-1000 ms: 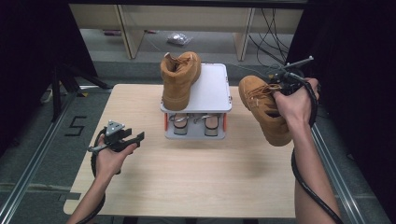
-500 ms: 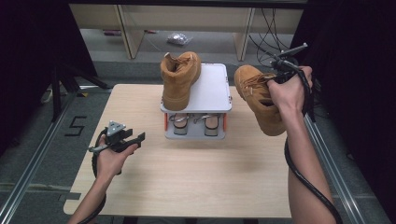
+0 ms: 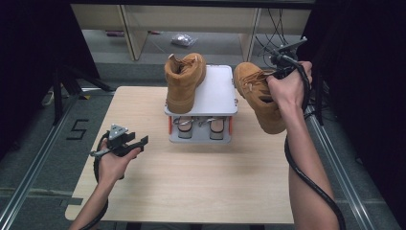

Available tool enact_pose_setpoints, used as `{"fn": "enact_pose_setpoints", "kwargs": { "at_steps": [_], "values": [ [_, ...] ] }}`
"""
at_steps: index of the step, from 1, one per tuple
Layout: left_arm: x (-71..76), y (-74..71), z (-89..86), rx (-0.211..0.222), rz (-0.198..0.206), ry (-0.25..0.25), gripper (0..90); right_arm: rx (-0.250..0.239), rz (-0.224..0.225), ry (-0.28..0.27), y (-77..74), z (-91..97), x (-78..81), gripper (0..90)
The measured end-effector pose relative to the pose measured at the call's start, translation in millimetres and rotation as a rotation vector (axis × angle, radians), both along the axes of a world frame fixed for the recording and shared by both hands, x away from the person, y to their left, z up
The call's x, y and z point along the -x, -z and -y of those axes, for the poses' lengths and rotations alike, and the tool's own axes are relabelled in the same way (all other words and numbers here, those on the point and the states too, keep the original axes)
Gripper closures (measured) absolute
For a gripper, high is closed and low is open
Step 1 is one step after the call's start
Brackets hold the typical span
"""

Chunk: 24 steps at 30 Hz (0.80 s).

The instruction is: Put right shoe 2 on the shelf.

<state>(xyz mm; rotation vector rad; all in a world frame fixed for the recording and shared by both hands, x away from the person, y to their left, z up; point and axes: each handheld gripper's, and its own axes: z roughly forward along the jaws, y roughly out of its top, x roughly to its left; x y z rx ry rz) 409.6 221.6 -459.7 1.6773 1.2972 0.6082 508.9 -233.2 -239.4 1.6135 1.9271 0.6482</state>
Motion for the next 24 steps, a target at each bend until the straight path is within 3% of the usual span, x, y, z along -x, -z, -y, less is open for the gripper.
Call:
{"fn": "enact_pose_setpoints", "kwargs": {
  "at_steps": [7,24],
  "values": [
    [-0.3,0.3,0.8,0.002,-0.001,0.001,42.2,0.023,0.004,-0.011,-7.0,-5.4,-4.1,85.1],
    [-0.8,-0.1,-1.3,-0.001,-0.003,0.000,42.1,0.012,0.004,-0.026,-18.0,-26.0,-16.6,85.1]
  ]
}}
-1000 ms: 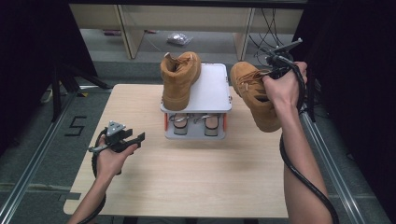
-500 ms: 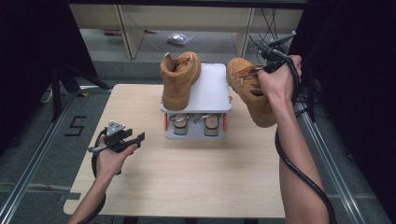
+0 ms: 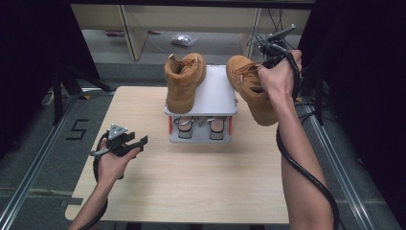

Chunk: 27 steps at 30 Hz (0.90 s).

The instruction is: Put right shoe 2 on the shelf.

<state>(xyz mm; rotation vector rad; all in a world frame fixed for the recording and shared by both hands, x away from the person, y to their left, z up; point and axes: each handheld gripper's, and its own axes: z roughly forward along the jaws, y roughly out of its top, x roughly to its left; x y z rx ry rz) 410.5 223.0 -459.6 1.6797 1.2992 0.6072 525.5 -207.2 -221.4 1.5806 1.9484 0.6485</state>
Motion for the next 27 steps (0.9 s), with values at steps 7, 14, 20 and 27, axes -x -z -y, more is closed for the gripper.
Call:
{"fn": "enact_pose_setpoints", "kwargs": {
  "at_steps": [7,14,20,27],
  "values": [
    [-0.3,-0.8,0.5,0.001,0.001,0.003,42.2,-0.007,-0.004,0.004,-3.8,-9.3,-4.4,85.1],
    [-0.1,-1.1,0.6,-0.001,-0.001,0.001,42.1,-0.022,-0.013,-0.013,-4.2,-18.7,-8.9,85.1],
    [0.0,0.2,-0.7,0.005,0.002,-0.001,42.1,-0.017,-0.026,-0.020,-5.7,-27.2,-11.5,85.1],
    [0.0,-0.5,-1.6,0.004,0.002,-0.004,42.1,-0.038,-0.026,-0.026,-6.4,-36.2,-15.5,85.0]
  ]
}}
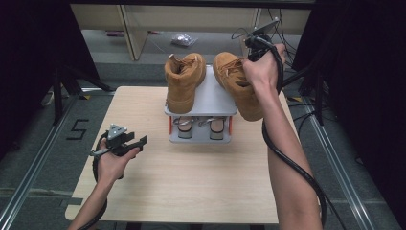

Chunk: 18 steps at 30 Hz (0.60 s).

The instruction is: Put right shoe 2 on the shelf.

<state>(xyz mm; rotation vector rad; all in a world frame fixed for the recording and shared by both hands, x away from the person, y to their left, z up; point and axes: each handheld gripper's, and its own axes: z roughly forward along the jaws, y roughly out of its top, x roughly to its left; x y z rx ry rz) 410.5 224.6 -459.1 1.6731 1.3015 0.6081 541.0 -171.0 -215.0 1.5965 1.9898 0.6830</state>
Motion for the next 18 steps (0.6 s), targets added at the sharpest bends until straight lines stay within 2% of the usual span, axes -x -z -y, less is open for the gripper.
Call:
{"fn": "enact_pose_setpoints", "kwargs": {
  "at_steps": [6,9,11,13,16,18],
  "values": [
    [0.1,0.5,0.2,0.001,0.000,0.000,42.1,-0.011,-0.022,0.002,-2.7,-8.9,-2.7,85.1],
    [0.4,1.0,0.2,0.001,-0.001,0.002,42.1,-0.012,-0.014,-0.006,-1.5,-12.4,-5.2,85.1],
    [1.1,0.5,-0.4,-0.007,-0.010,-0.001,42.1,-0.013,-0.020,-0.009,-0.7,-14.6,-7.2,85.1],
    [0.9,1.5,-0.8,0.004,-0.001,0.000,42.1,-0.030,-0.040,0.004,-0.2,-17.8,-8.4,85.1],
    [1.1,2.4,-2.0,0.004,-0.001,-0.003,42.1,-0.028,-0.030,-0.006,2.5,-19.9,-12.6,85.0],
    [1.3,2.7,-3.1,0.005,-0.003,-0.004,42.1,-0.034,-0.043,0.000,3.6,-21.9,-14.1,85.0]
  ]
}}
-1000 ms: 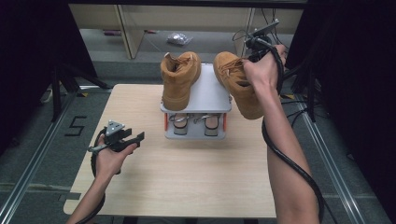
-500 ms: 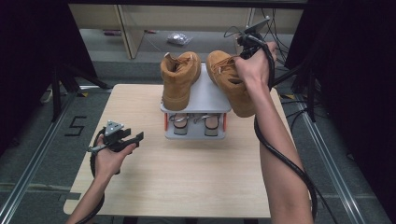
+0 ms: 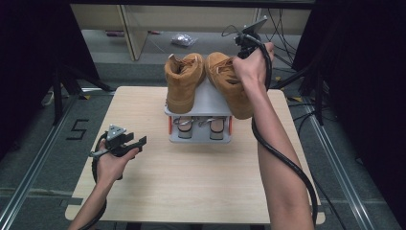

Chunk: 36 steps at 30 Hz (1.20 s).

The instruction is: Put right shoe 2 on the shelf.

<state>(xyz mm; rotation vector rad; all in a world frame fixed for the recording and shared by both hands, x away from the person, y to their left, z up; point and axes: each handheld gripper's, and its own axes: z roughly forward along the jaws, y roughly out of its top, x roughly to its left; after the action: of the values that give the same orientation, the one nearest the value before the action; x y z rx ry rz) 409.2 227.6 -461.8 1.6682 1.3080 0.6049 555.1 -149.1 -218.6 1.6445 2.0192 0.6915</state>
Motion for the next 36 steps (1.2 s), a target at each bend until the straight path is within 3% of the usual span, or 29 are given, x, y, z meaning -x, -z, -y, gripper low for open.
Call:
{"fn": "enact_pose_setpoints", "kwargs": {
  "at_steps": [5,10,14,17,18,19,23,27,31,36],
  "values": [
    [0.7,0.8,-0.8,-0.007,-0.012,-0.007,42.1,0.009,0.006,0.001,0.6,0.3,-3.2,84.8],
    [1.1,1.9,1.1,-0.002,-0.004,0.004,42.1,-0.036,-0.028,0.033,1.8,2.7,-4.2,84.8],
    [1.5,1.9,1.2,-0.010,-0.016,-0.003,42.1,-0.037,-0.039,0.042,2.4,2.6,-2.0,84.8],
    [1.8,2.3,0.9,-0.011,-0.016,-0.004,42.1,-0.012,-0.020,0.045,4.7,4.8,-2.7,84.7],
    [1.9,2.8,1.0,-0.008,-0.016,-0.005,42.1,-0.018,-0.035,0.070,4.4,3.7,-1.9,84.6],
    [1.6,3.6,0.9,-0.004,-0.015,-0.005,42.1,-0.011,-0.022,0.045,6.3,5.7,-3.7,84.5],
    [1.5,4.1,1.5,-0.004,-0.015,-0.002,42.1,-0.026,-0.041,0.048,7.7,4.9,-5.2,83.5],
    [1.5,4.8,1.6,0.003,-0.009,0.003,42.1,-0.001,-0.046,0.023,9.9,3.6,-8.2,82.2],
    [1.5,5.4,0.9,0.003,-0.009,0.000,42.1,-0.019,-0.050,0.017,12.3,8.1,-10.9,78.8],
    [1.4,6.1,3.3,0.005,-0.010,0.002,42.1,0.011,-0.052,-0.013,15.9,12.8,-11.7,74.2]
  ]
}}
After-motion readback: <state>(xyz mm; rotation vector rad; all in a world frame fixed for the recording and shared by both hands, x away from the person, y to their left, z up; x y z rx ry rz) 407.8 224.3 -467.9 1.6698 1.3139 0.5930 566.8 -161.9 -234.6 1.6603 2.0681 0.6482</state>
